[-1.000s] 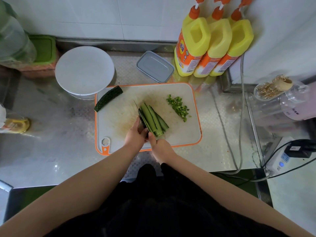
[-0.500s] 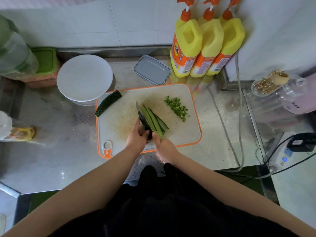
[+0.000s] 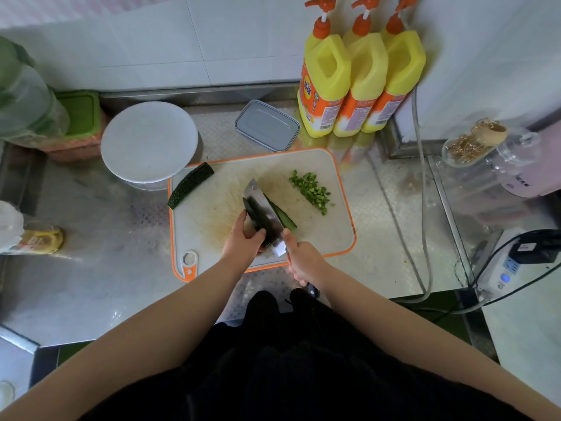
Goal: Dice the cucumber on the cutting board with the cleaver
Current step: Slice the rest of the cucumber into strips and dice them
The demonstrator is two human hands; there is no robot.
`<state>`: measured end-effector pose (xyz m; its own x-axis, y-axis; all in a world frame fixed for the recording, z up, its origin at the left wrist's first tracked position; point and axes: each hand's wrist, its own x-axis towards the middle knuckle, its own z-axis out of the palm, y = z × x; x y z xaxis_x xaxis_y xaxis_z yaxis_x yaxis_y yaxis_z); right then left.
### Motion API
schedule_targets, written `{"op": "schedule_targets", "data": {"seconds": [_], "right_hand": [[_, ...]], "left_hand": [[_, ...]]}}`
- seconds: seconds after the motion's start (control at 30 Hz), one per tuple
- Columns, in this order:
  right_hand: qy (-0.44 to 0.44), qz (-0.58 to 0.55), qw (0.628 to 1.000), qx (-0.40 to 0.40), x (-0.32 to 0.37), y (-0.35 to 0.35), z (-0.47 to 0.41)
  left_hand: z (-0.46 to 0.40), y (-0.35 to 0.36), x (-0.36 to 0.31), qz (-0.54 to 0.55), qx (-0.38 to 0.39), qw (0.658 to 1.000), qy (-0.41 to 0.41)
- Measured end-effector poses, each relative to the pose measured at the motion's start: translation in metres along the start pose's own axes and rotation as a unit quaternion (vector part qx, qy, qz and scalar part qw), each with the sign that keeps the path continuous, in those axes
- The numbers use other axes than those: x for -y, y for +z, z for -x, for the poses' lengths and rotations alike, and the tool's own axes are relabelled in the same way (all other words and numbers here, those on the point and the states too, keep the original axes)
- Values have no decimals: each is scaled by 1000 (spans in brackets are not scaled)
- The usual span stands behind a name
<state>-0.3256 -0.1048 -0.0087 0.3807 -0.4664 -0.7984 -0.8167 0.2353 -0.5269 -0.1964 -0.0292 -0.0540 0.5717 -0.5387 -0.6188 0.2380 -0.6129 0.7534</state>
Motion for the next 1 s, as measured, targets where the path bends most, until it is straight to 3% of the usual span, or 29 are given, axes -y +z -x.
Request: {"op": "schedule_targets", "data": {"seconds": [0.2, 0.4, 0.53, 0.87, 1.0], "right_hand": [[0, -34, 999, 0, 2, -4, 3], [-117, 149, 977, -97, -1, 21, 16], [-167, 215, 959, -77, -1, 28, 17], [-161, 261, 948, -86, 0, 24, 6], [-156, 220, 960, -68, 6, 21, 3]], "left_hand": [[6, -2, -3, 24, 6, 1000, -9], [2, -3, 1, 45, 13, 999, -8], [-1, -3, 3, 55, 21, 998, 2], [1, -2, 2, 38, 14, 999, 11], [5, -3, 0, 36, 15, 999, 12]]}}
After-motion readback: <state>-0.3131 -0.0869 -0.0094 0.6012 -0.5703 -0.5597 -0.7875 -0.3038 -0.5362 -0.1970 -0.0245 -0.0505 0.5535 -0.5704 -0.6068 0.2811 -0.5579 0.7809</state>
